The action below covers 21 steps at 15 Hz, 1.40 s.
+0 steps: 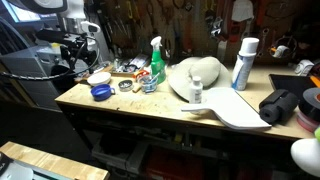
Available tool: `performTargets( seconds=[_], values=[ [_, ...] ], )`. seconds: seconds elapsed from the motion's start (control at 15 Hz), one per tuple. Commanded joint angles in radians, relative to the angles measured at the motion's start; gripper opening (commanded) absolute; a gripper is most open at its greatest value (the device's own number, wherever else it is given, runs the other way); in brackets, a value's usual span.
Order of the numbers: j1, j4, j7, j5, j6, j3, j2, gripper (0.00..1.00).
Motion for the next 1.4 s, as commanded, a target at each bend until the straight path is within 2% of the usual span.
performTargets(
  seconds=[0.0, 0.47, 0.6, 0.93, 1.13, 1.33],
  values=[
    [-0.025, 0.001, -0.008, 0.009, -0.002, 0.023, 0.003, 1.00],
    [-0.027, 0.010, 0.004, 0.001, -0.003, 0.029, 0.019, 1.00],
    [-0.019, 0.038, 0.033, 0.024, 0.067, 0.046, 0.054, 1.00],
    [0.010, 0.195, 0.082, 0.043, 0.219, 0.110, 0.237, 1.00],
    [0.022, 0.309, 0.039, 0.020, 0.224, 0.161, 0.362, 1.00],
    [0.013, 0.440, -0.017, -0.005, 0.165, 0.199, 0.508, 1.00]
  ],
)
